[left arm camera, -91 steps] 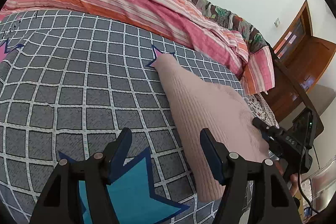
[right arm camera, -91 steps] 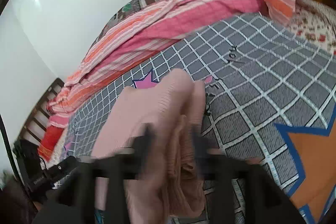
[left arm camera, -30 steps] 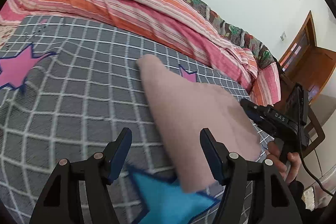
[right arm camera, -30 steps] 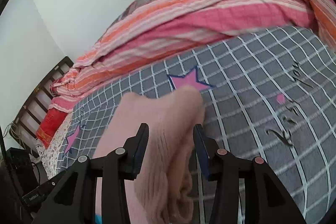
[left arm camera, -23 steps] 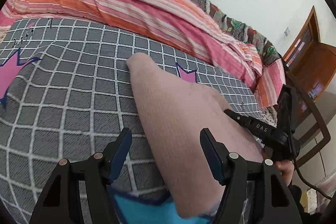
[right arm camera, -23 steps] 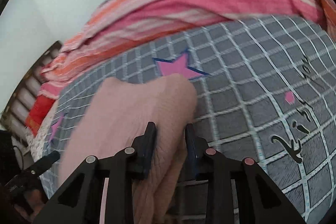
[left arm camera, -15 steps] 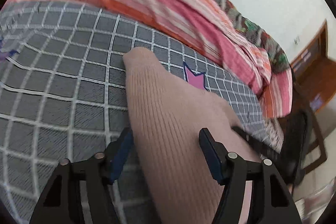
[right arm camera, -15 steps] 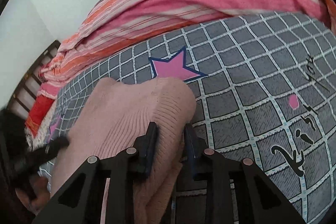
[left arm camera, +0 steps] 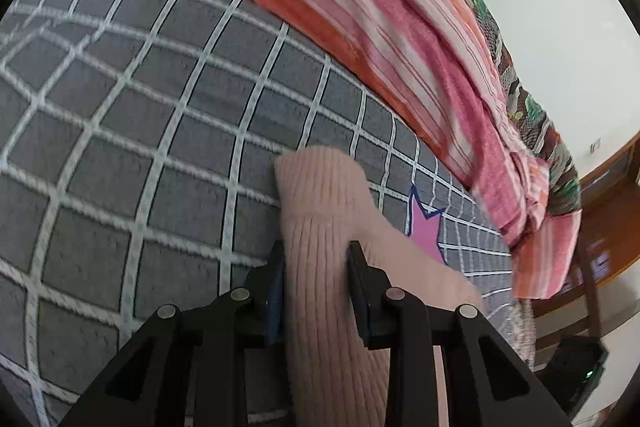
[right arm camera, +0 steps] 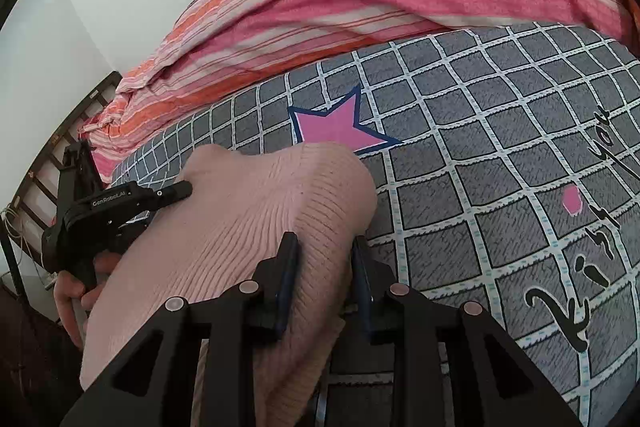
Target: Fold small clothes
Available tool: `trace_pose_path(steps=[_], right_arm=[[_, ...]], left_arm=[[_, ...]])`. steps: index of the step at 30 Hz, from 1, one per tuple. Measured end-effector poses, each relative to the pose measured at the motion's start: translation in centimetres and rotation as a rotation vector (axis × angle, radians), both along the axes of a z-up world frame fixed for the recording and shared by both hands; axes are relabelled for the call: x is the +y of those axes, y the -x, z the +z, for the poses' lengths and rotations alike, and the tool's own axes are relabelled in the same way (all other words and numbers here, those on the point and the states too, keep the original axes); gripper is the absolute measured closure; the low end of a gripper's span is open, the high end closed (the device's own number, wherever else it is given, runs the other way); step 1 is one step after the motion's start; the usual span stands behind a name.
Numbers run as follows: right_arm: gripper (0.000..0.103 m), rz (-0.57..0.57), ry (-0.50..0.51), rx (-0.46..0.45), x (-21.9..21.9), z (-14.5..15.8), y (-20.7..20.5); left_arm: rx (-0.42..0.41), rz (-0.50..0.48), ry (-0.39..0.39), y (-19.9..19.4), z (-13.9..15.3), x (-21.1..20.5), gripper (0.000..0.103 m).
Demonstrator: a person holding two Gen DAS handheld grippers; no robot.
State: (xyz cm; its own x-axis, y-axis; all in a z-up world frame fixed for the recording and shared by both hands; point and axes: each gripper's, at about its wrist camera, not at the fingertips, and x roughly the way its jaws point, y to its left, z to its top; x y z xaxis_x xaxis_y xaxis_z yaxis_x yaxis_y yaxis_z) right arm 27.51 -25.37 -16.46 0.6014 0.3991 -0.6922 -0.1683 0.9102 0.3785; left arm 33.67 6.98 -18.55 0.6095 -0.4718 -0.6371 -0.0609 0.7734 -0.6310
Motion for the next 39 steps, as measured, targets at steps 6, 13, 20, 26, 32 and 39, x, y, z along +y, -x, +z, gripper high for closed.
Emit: trace_pose_path(steps=[6, 13, 20, 26, 32, 39], right_arm=[[0.070, -0.017, -0.017, 0.028, -0.2, -0.2, -1.2], [0.071, -0.039, 0.054, 0.030, 0.0, 0.5, -0.8], [0.073, 0.024, 0.049, -0.142, 0.9, 5.5, 3.9], [0.078, 0.069, 0.159, -0.114, 2.9, 3.9, 5.8], [0.078, 0.042, 0.228, -0.095, 2.9, 2.3, 6.2], [0.078, 0.021, 0.234, -0.069, 3.1, 3.2, 8.2]], left_arm=[[-0.002, -0.009, -0.059, 0.1, 0.8, -0.3, 0.072], [-0.001, -0.069, -0.096, 3.2, 2.0, -1.0, 0.062], [-0.131, -0.156, -0.272, 8.7, 4.9, -3.8, 0.052], [-0.165, -0.174, -0.392, 12.5, 5.2, -5.2, 0.051], [-0.169, -0.179, -0.412, 14.1, 4.9, -5.9, 0.051], [-0.144, -0.170, -0.398, 14.9, 4.9, -5.4, 0.051]])
